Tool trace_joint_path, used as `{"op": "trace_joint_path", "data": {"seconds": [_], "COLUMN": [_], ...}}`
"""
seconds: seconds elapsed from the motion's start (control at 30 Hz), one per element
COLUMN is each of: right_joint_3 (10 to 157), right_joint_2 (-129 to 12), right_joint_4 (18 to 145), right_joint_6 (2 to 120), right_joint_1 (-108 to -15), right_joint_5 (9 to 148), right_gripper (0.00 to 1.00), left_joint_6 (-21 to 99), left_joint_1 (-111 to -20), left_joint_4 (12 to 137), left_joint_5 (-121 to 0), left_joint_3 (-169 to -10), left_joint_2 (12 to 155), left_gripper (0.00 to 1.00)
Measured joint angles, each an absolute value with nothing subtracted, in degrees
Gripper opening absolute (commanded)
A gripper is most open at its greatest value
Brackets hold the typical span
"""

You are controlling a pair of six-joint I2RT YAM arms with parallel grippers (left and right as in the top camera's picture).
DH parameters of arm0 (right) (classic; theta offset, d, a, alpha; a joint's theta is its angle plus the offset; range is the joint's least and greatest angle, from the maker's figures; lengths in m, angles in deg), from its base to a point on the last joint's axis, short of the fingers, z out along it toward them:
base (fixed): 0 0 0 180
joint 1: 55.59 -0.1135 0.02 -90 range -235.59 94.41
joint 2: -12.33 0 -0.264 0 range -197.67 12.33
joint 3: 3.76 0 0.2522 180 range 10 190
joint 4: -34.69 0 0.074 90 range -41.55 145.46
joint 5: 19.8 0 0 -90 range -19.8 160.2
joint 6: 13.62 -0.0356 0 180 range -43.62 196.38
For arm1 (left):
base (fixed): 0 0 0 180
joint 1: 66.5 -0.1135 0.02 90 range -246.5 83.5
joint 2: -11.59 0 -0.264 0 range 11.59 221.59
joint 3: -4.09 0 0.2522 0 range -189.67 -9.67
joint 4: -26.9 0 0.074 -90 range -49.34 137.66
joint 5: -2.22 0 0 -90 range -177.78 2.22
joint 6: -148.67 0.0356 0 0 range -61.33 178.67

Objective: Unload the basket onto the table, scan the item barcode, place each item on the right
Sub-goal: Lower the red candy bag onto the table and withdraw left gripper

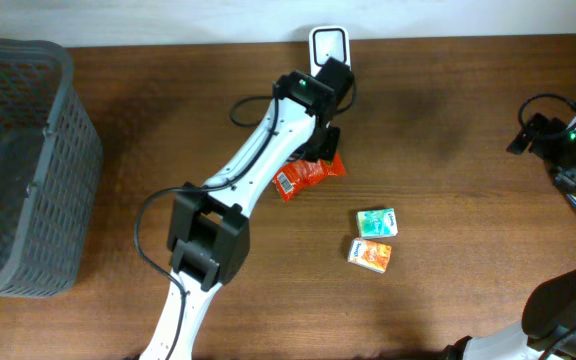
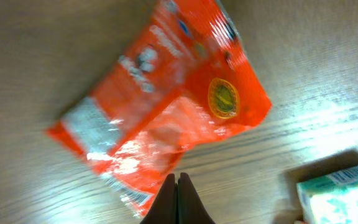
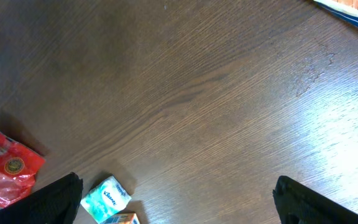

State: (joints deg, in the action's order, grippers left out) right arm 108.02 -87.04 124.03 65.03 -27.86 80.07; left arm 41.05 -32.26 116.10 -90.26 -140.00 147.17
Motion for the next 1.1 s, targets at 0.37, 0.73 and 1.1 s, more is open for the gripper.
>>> {"op": "trace_joint_path", "data": {"seconds": [0.37,0.73,1.1], "right_joint_3": [108.02,108.02,108.02], "right_joint_2": [-87.04,-87.04,-87.04], "right_joint_4": [124.03,124.03,124.03], "right_joint_6": [65.03,65.0,65.05], "right_joint_1": [-27.86,-27.86,-27.86], "right_joint_5": [80.09,80.07,80.07], "right_gripper": [0.98,0.99,0.99], "left_joint_6": [39.27,39.82,39.8], "left_joint_1": [-34.23,-33.64,-33.09], "left_joint_4": [111.4,115.62,103.36], "left_joint_5": [-91.93,-86.64,-87.38], "left_joint_3": [-134.79,-140.35,-134.38], "left_joint_2": [150.63,150.82,152.4], "left_gripper": [0.0,0.0,0.0]}}
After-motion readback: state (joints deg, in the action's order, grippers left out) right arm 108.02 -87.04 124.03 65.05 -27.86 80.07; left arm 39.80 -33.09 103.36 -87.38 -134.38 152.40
